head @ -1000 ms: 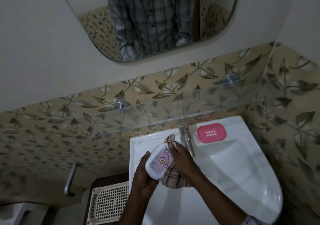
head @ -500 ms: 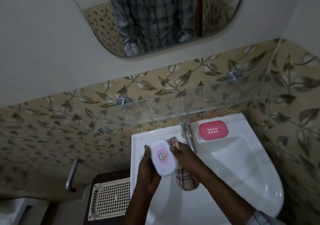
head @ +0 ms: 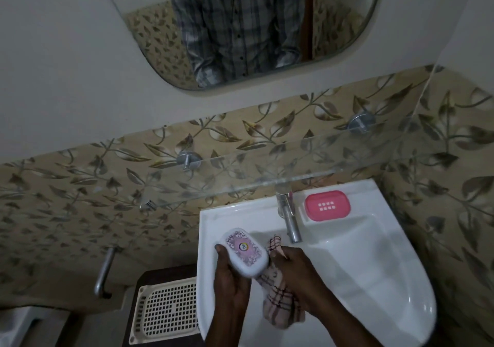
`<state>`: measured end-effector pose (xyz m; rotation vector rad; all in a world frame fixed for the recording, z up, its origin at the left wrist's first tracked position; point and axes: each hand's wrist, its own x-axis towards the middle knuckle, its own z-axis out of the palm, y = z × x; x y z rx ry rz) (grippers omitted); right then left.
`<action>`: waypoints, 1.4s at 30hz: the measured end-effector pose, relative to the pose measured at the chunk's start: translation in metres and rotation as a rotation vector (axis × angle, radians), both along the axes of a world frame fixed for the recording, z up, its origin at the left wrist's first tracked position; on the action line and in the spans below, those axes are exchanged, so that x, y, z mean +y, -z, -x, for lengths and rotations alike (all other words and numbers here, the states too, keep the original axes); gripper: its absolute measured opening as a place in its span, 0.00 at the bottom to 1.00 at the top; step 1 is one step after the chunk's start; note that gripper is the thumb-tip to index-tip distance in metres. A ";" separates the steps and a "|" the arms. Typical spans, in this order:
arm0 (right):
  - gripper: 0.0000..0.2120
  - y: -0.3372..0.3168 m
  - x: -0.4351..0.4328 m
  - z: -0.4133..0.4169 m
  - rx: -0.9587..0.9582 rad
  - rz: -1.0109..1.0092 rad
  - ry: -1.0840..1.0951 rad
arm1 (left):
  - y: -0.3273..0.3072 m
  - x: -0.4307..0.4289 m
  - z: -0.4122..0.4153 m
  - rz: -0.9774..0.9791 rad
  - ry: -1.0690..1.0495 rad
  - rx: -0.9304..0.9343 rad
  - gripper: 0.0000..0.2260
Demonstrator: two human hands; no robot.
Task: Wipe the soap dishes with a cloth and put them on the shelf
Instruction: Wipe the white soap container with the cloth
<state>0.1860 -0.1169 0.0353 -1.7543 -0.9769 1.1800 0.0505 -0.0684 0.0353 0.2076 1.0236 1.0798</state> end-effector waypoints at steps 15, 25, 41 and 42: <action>0.21 -0.008 0.012 -0.016 -0.822 -0.841 -0.817 | -0.024 0.031 0.023 0.156 0.454 -0.129 0.28; 0.26 -0.003 0.011 -0.022 -0.684 -0.709 -0.740 | -0.017 0.033 0.015 0.069 0.376 -0.139 0.29; 0.25 0.005 -0.005 0.042 -0.704 -0.483 -0.280 | -0.007 0.019 0.002 -0.107 0.263 0.012 0.30; 0.26 0.003 -0.005 0.043 -0.726 -0.454 -0.304 | -0.003 0.015 -0.012 -0.113 0.139 0.085 0.29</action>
